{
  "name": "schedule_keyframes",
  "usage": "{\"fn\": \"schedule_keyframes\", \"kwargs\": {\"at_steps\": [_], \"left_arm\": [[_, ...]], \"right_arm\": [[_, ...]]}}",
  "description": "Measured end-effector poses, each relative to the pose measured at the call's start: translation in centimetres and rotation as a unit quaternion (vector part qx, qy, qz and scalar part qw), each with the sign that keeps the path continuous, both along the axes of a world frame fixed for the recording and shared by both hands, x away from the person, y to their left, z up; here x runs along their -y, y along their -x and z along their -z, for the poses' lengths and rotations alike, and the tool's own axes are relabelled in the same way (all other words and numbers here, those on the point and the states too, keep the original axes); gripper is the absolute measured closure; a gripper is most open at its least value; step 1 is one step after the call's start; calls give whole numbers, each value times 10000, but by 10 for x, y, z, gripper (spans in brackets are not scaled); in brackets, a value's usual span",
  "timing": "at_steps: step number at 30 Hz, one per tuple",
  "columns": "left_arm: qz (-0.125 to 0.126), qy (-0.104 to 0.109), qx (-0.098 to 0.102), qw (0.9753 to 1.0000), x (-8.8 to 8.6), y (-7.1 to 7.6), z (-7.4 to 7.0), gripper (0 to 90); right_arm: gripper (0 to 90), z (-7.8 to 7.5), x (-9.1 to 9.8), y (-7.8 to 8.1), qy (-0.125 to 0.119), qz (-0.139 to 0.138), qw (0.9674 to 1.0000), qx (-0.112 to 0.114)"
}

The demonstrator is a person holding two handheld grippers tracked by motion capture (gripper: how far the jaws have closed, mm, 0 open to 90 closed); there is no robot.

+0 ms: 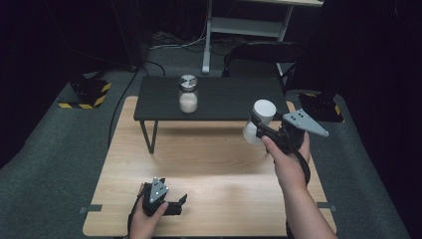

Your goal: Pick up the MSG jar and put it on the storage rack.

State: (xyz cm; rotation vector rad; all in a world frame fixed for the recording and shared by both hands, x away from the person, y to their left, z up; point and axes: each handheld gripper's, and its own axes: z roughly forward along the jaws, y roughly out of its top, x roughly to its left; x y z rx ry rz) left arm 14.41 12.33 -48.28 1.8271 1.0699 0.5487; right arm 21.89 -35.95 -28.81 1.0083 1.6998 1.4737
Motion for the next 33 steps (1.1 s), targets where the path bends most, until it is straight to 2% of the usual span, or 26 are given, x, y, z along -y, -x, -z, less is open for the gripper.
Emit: {"fn": "schedule_keyframes", "kwargs": {"at_steps": [5, 11, 15, 27, 33], "left_arm": [[4, 2, 0, 10000, 0, 0, 0, 5], [-2, -5, 16, 10000, 0, 0, 0, 5], [11, -9, 28, 10000, 0, 1, 0, 5], [27, 60, 39, 10000, -3, 1, 2, 5], [52, 64, 25, 10000, -5, 1, 1, 5]], "right_arm": [[341, -12, -7, -8, 58, 30, 10000, -9], [342, -19, -13, -16, 8, 39, 10000, -21], [342, -26, -21, -27, 29, 77, 10000, -39], [341, -32, -41, -48, 54, 166, 9998, -108], [341, -35, -51, -63, 56, 258, 9996, -137]]}}
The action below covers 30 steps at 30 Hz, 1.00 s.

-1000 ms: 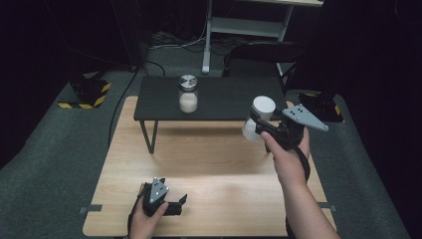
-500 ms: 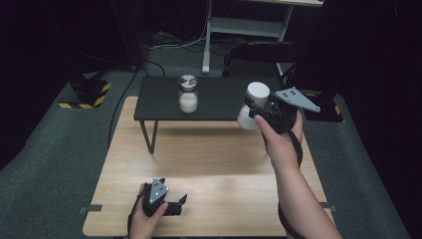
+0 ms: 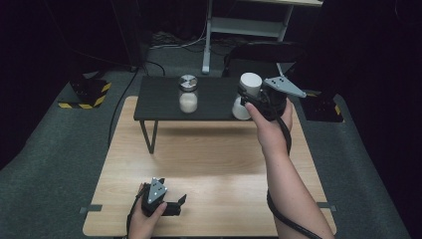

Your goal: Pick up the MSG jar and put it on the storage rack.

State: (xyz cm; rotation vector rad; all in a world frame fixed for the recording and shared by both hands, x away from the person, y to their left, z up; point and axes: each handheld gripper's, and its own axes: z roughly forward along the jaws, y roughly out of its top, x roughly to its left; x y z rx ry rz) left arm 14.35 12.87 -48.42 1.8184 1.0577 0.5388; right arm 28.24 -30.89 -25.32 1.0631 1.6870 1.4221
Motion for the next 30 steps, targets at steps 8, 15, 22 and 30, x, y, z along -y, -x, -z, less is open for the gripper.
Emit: {"fn": "schedule_keyframes", "kwargs": {"at_steps": [8, 15, 22, 30], "left_arm": [[29, -32, 29, 10000, 0, 1, 0, 5], [28, -25, 31, 10000, -1, 1, 0, 5], [29, -20, 12, 10000, -1, 1, 0, 5], [45, -34, 32, 10000, -1, 1, 0, 5]], "right_arm": [[341, -2, -10, -14, 128, 125, 9998, -32], [341, 4, -13, -27, 90, 231, 9996, -105], [341, 13, -11, -35, 60, 214, 9998, 23], [341, 22, -15, -37, 68, 247, 9995, 188]]}}
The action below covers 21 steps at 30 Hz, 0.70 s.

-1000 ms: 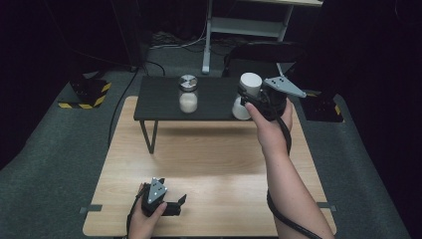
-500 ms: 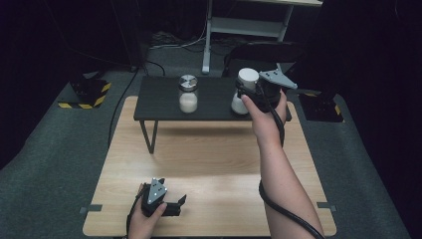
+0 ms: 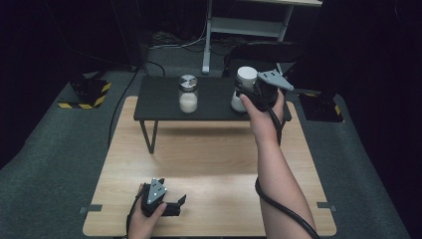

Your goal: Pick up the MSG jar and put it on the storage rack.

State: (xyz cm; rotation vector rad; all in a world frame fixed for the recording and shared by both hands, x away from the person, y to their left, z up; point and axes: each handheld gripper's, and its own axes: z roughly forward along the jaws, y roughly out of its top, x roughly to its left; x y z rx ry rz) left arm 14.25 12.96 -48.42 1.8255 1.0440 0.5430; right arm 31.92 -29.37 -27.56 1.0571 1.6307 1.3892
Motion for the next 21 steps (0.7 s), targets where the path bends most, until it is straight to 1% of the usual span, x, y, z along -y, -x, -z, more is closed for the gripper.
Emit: {"fn": "schedule_keyframes", "kwargs": {"at_steps": [7, 9, 21], "left_arm": [[-11, 21, -8, 10000, 0, 0, 0, 5], [-12, 28, -13, 10000, 0, 0, 0, 5], [-11, 37, -13, 10000, -1, 0, 0, 5]], "right_arm": [[341, 3, 1, 1, -3, -8, 10000, 56], [340, 3, 1, 0, -32, -22, 10000, 40], [331, -2, 3, -1, 44, -71, 10000, -29]]}}
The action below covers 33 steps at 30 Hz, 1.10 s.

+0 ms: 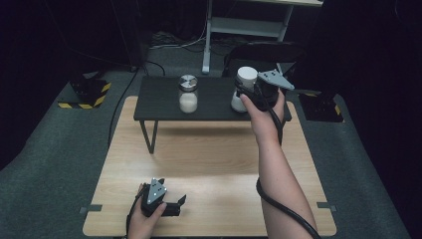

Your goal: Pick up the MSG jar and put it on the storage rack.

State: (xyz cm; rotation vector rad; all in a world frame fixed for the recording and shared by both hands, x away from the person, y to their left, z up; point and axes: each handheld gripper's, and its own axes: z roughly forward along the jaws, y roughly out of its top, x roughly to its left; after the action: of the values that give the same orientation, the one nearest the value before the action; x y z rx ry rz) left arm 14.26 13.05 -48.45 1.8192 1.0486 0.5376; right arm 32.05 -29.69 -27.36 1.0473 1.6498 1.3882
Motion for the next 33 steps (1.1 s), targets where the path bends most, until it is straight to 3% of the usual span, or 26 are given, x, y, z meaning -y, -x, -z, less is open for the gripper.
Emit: {"fn": "schedule_keyframes", "kwargs": {"at_steps": [5, 19, 33], "left_arm": [[2, 3, -7, 10000, 0, 0, 0, 5], [4, 38, -22, 10000, -2, -1, 0, 5], [35, -28, -16, 10000, -3, 0, -1, 5]], "right_arm": [[187, -3, 1, -5, -17, -93, 9998, -166], [2, 0, 2, -4, -117, -79, 9998, -163], [2, 3, 6, 2, -189, -155, 9996, -173]]}}
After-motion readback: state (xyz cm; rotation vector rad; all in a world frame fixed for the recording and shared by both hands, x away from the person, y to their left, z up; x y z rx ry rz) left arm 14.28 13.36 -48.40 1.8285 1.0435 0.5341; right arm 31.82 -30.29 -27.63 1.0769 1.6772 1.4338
